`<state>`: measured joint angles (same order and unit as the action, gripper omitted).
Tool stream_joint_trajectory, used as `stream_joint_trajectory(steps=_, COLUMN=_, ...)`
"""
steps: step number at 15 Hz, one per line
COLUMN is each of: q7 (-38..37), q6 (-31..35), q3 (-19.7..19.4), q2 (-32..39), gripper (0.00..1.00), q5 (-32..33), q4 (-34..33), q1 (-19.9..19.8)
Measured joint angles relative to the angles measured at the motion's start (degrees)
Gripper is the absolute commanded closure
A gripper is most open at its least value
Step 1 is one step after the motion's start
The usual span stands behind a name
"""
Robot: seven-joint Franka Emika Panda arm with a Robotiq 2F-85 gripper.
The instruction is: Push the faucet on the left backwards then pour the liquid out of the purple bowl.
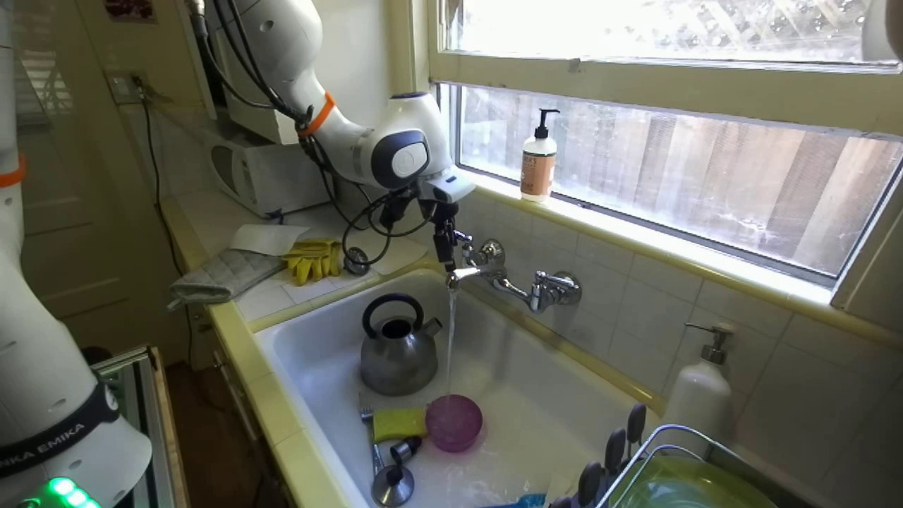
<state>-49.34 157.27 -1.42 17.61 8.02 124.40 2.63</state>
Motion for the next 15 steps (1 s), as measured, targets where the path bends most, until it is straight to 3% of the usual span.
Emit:
stream_joint_trajectory(steps=8, q7=2.39, q6=-2.94, q3=0.19, q2=0.06, gripper=0.00, q5=-9.78, q4=-0.93, q1=0.28)
stream_joint_trajectory(steps=12, q7=0.81, q6=-10.65, q3=0.03, q2=0.18, gripper=0.00, q5=-10.32, q4=-3.08, q1=2.08)
stream_joint_trajectory(steps=15, q7=-0.81, q6=-12.29, q3=0.04, q2=0.96, gripper=0.00, q5=-10.32, q4=-4.53, q1=3.40)
